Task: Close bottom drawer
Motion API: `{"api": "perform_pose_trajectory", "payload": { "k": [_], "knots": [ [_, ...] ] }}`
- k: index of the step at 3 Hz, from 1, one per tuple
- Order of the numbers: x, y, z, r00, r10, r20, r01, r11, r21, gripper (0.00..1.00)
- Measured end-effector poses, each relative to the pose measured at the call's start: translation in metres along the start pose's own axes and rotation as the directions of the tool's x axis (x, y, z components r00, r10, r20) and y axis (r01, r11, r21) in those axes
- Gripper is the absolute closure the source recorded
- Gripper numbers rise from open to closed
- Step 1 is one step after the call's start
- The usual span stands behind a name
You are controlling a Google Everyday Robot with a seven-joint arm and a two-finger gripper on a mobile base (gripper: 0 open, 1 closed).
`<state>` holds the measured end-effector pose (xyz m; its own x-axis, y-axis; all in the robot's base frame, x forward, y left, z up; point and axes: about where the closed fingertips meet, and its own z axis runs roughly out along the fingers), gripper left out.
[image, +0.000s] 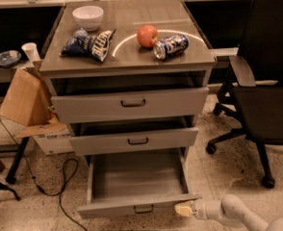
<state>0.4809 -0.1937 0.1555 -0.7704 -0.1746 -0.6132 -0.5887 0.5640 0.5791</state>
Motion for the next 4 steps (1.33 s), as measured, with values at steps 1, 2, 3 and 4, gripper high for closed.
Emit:
{"api": "perform_pose_trajectory", "payload": {
  "k": [1,2,3,4],
  "knots": [
    [-0.008,-0.002,0.002,1.0,-0.015,0.011,0.015,0.9999,-0.001,1.0],
    [-0.021,-0.003,0.005,0.999,-0.041,0.031,0.041,0.9991,-0.001,1.0],
    [-0.056,-0.004,0.016,0.992,-0.115,0.05,0.115,0.9933,-0.001,1.0],
    [-0.055,-0.004,0.015,0.992,-0.115,0.05,0.115,0.9933,-0.001,1.0]
  ]
}}
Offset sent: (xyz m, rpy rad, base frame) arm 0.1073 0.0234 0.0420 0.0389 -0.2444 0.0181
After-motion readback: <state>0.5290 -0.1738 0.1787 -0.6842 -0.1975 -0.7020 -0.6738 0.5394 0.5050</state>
